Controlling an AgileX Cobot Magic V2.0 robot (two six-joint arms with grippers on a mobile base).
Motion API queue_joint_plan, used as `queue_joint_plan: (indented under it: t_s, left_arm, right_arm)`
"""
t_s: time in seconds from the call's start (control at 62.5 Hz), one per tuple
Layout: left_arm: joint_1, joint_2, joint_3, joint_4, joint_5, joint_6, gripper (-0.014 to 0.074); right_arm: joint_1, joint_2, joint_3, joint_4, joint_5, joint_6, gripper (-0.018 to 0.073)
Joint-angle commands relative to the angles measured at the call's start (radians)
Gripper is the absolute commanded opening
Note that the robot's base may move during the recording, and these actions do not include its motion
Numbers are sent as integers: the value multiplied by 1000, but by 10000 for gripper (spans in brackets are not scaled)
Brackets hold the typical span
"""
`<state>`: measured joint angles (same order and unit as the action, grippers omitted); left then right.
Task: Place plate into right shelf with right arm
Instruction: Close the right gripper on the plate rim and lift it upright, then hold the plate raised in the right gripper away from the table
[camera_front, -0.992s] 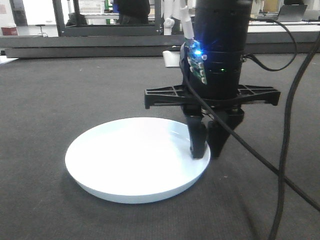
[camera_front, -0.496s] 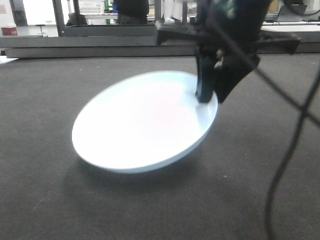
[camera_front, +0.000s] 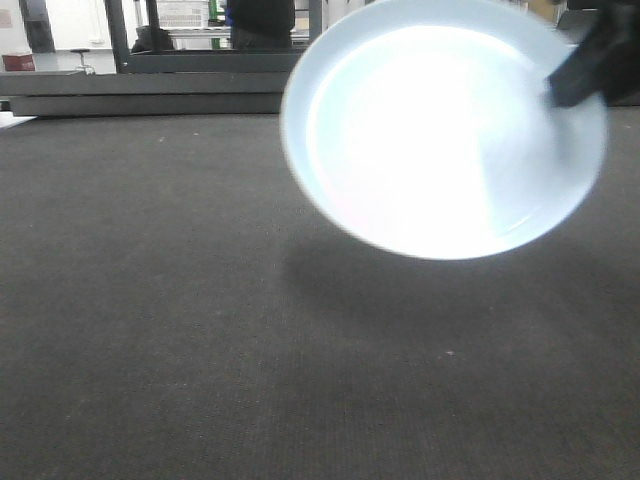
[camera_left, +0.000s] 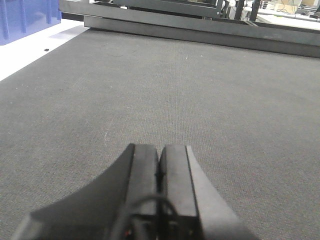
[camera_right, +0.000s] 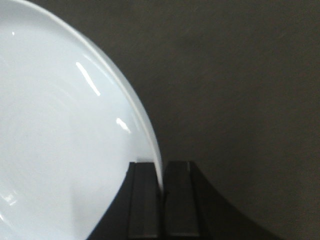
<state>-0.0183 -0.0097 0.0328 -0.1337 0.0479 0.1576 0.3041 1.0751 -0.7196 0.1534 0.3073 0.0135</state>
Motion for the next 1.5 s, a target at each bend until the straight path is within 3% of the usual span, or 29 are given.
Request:
queue_joint_plan:
  t_s: [0.0, 0.208, 0.384, 0.768, 1.488]
  left_arm:
    - [-2, -10, 10, -8, -90, -7, -128]
    - [-2, -10, 10, -8, -90, -7, -128]
    - [-2, -10, 10, -8, -90, -7, -128]
    - [-2, -10, 10, -8, -90, -7, -128]
    - [-2, -10, 10, -8, -90, -7, -128]
  right_arm:
    - [-72, -105, 56, 24, -207, -65, 54]
    - [-220, -304, 215, 24, -355, -65, 54]
    - [-287, -479, 296, 23, -372, -65, 54]
    - [-291, -762, 308, -16, -293, -65, 54]
    - [-291, -772, 308, -16, -289, -65, 54]
